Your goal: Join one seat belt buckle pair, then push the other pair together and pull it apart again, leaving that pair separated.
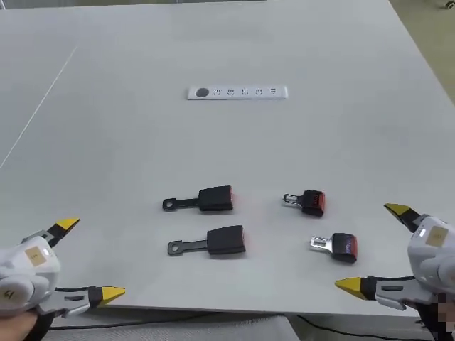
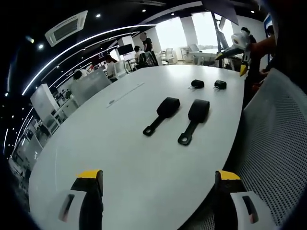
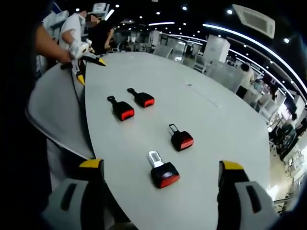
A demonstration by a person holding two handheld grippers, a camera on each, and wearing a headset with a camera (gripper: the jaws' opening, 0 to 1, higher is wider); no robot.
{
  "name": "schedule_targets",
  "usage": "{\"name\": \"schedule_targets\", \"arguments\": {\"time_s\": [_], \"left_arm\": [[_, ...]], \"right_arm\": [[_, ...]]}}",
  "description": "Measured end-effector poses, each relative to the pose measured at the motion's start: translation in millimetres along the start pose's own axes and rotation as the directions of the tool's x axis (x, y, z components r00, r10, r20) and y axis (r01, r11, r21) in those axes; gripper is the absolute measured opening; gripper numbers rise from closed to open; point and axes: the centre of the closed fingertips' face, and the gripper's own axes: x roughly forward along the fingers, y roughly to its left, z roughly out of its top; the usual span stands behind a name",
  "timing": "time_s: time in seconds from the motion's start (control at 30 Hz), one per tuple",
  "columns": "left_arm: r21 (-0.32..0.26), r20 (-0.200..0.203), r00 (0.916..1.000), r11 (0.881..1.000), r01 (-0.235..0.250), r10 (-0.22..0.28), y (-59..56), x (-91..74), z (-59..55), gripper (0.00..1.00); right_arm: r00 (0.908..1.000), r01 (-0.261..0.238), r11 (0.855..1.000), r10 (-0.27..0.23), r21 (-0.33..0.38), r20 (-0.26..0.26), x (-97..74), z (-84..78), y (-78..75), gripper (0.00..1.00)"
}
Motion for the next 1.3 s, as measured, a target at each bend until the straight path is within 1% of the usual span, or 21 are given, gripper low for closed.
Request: {"name": "schedule_targets", "arguments": {"time_s": [0.03,0.07,0.13,0.17,0.27,0.33,0.4,0.47,0.57,0.6,0.63,0.67,0.73,0.8,0.87,0.9,0.97,1.0,1.13,1.27,1.3], "left_arm": [[0.003,0.006,1.0,1.0,0.0,0.0,0.2,-0.8,1.8,0.99],[0.004,0.032,0.9995,1.0,0.0,0.0,1.5,-1.8,7.7,0.99],[-0.005,0.039,0.9992,1.0,-0.002,0.003,3.6,-2.6,9.7,1.0],[-0.006,0.04,0.9992,1.0,-0.001,0.001,4.1,-2.6,8.8,1.0],[-0.002,0.034,0.9994,1.0,0.008,-0.008,1.2,-2.6,8.5,1.0],[-0.029,-0.013,0.9998,0.999,0.015,-0.015,1.3,-2.4,0.8,1.0],[-0.012,-0.004,0.9999,1.0,0.014,-0.015,2.5,-3.3,2.6,1.0],[-0.012,-0.002,0.9998,1.0,0.018,-0.018,3.5,-5.2,5.4,1.0],[-0.042,-0.006,0.9994,0.998,0.035,-0.035,4.2,-6.9,10.4,1.0],[-0.04,-0.014,0.9994,0.999,0.032,-0.032,5.0,-6.3,11.2,1.0],[-0.032,-0.023,0.9993,0.999,0.029,-0.03,5.3,-6.4,11.8,1.0],[-0.028,-0.024,0.9992,0.999,0.032,-0.033,4.4,-6.2,14.4,1.0],[-0.011,-0.032,0.9985,0.999,0.044,-0.044,0.5,-4.9,22.0,0.99],[0.011,-0.042,0.9975,0.998,0.057,-0.056,-3.3,-3.7,26.6,0.98],[0.027,-0.075,0.994,0.996,0.081,-0.079,-9.7,-0.5,27.6,0.96],[0.034,-0.102,0.9911,0.995,0.09,-0.086,-12.6,1.9,26.5,0.96],[0.066,-0.125,0.9883,0.993,0.097,-0.088,-15.1,6.6,28.6,0.96],[0.072,-0.128,0.9873,0.992,0.104,-0.094,-17.1,8.6,30.8,0.94],[0.092,-0.135,0.9833,0.987,0.135,-0.122,-27.3,19.8,39.3,0.92],[0.138,-0.164,0.9757,0.976,0.169,-0.145,-39.0,35.7,46.4,0.88],[0.143,-0.172,0.9734,0.974,0.177,-0.151,-38.9,43.7,42.3,0.87]], "right_arm": [[1.0,-0.004,1.0,0.004,0.002,-0.003,0.5,-0.6,1.4,1.0],[0.9998,-0.011,1.0,0.011,-0.014,-0.014,1.2,-1.5,4.5,1.0],[0.9976,-0.039,0.998,0.036,-0.051,-0.059,2.1,-8.2,8.7,0.97],[0.9976,-0.037,0.998,0.034,-0.048,-0.06,2.3,-8.0,8.5,0.96],[0.9979,-0.037,0.998,0.035,-0.042,-0.056,-0.5,-4.9,5.9,0.96],[0.999,-0.027,1.0,0.027,-0.001,-0.037,-3.0,-0.6,1.9,0.97],[0.9993,-0.024,1.0,0.024,0.004,-0.029,-5.3,1.8,-1.4,0.98],[0.9996,-0.017,1.0,0.017,-0.002,-0.024,-6.7,3.3,-4.0,0.99],[0.9996,-0.015,1.0,0.015,0.003,-0.024,-8.4,2.5,-8.9,0.99],[0.9995,-0.03,0.999,0.03,0.015,0.006,-8.7,6.7,-7.3,0.96],[0.9996,-0.017,0.999,0.017,0.027,0.024,-9.2,9.8,-10.8,0.95],[0.9997,-0.01,1.0,0.009,0.026,0.025,-10.5,11.0,-11.8,0.96],[0.9996,-0.015,1.0,0.015,0.022,0.022,-10.5,12.1,-11.8,0.94],[0.9999,-0.008,1.0,0.008,0.006,0.014,-9.8,10.7,-13.7,0.88],[0.9998,-0.006,1.0,0.005,0.013,0.02,-10.2,12.6,-15.7,0.82],[0.9997,-0.015,1.0,0.015,0.018,0.022,-10.0,14.0,-15.7,0.8],[0.9998,-0.011,1.0,0.011,0.022,0.015,-9.1,12.4,-17.7,0.79],[0.9997,-0.016,1.0,0.015,0.022,0.018,-8.8,12.3,-18.1,0.78],[0.9996,-0.024,1.0,0.024,-0.002,-0.012,-8.7,9.5,-18.2,0.75],[0.9983,-0.043,0.999,0.041,-0.026,-0.041,-9.1,5.4,-17.6,0.68],[0.9981,-0.043,0.999,0.041,-0.034,-0.046,-8.6,4.6,-17.8,0.68]]}}
